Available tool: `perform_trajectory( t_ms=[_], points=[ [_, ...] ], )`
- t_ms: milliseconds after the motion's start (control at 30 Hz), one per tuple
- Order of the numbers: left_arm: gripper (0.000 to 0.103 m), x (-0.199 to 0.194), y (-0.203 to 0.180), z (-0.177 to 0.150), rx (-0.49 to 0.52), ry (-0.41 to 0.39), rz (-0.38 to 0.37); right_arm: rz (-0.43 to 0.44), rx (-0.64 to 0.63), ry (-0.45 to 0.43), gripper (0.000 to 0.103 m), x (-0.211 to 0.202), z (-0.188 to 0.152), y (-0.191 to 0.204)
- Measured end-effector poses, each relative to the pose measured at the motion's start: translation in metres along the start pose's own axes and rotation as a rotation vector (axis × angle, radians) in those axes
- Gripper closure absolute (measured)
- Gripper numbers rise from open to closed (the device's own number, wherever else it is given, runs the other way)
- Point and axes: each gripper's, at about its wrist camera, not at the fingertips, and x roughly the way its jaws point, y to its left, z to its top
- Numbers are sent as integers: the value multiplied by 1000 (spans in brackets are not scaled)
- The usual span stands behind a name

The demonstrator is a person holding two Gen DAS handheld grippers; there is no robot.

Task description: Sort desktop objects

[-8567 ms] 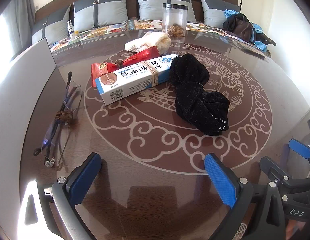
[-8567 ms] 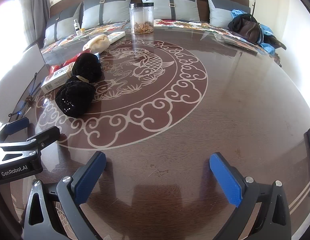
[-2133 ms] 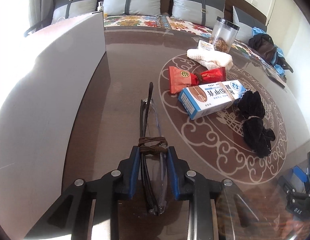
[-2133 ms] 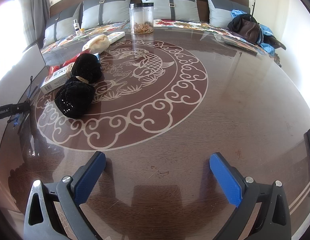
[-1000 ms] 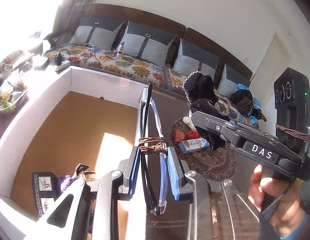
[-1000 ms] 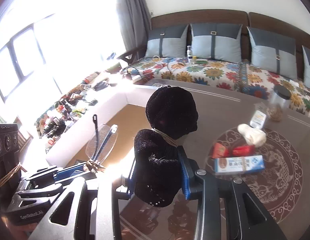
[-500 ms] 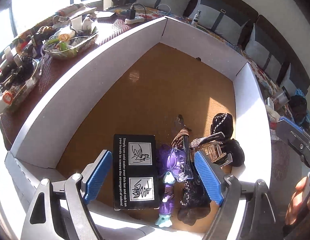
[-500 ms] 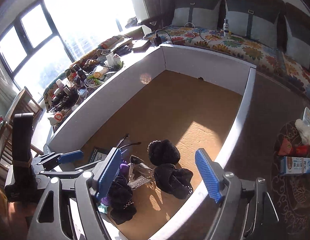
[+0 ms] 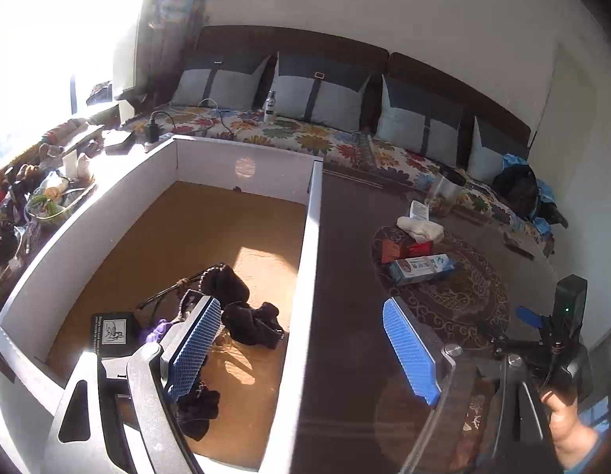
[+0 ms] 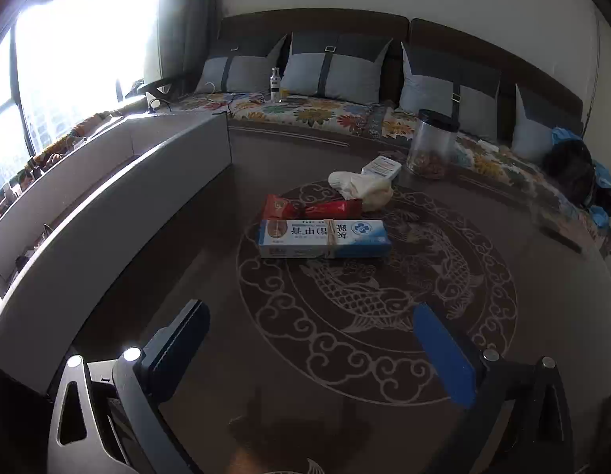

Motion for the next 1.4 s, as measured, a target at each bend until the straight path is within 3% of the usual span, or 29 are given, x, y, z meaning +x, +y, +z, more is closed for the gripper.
perform_trajectory(
  t_ms=[67,100,200,300,367,433,733,833,967,1100,1400],
  points=[
    [16,5,-43,-6,43,5,-74,-72,40,29,0,8,-24,-34],
    [8,12,-63,-11,59,22,-105,-98,63,31,0,10,-34,-50],
    [6,47,-112,-36,79,94,-143,-146,156,46,0,12,-65,-83],
    [6,92,-139,-60,79,160,-132,-63,305,127,0,24,-65,-106],
    [6,117,-146,-72,99,167,-86,-76,275,131,0,29,-63,-105],
    [6,139,-150,-77,116,189,-41,-104,221,137,0,34,-60,-99],
    [6,184,-151,-73,175,214,24,-83,167,176,0,52,-63,-78],
    [6,193,-143,-73,145,233,9,-78,167,174,0,52,-63,-78],
    [6,187,-140,-73,131,224,-3,-78,171,177,0,53,-63,-79],
    [1,193,-151,-75,181,250,21,-78,171,177,0,53,-63,-79],
    [0,196,-153,-77,212,263,61,-76,174,178,0,53,-63,-78]
  ],
)
